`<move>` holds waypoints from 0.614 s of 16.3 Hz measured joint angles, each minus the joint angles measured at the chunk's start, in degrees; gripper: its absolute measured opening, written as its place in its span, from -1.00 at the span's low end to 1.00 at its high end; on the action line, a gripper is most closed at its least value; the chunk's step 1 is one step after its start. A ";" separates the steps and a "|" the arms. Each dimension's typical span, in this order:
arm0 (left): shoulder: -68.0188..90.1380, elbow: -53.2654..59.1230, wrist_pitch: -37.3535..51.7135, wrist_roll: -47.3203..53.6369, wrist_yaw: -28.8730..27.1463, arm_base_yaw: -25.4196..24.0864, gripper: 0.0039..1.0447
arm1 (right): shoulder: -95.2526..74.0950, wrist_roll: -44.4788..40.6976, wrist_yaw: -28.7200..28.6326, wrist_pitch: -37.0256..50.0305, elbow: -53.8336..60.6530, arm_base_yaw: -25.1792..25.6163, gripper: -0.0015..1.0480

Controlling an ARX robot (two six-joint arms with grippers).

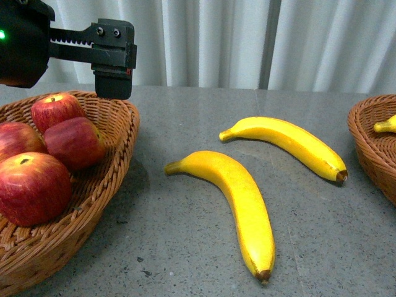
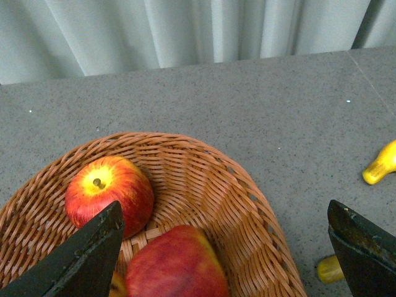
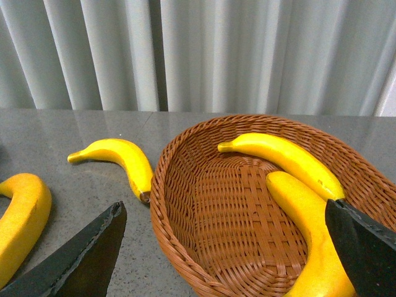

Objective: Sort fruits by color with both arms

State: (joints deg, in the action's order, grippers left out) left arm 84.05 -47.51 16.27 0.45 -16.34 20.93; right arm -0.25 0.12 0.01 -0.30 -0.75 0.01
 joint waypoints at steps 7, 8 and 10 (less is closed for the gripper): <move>-14.60 3.26 3.85 1.44 -2.40 8.20 0.88 | 0.02 -0.02 0.00 0.00 0.00 0.00 0.87; -17.20 4.94 4.72 1.36 -4.15 9.03 0.88 | 0.02 -0.02 0.00 0.00 0.00 0.00 0.87; -20.83 7.30 4.20 -0.24 -6.29 8.96 0.88 | 0.00 0.00 -0.02 0.00 0.00 0.00 0.87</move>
State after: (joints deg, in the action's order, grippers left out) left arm 63.22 -40.21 20.47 0.21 -22.63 29.89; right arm -0.25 0.12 -0.01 -0.30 -0.75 0.01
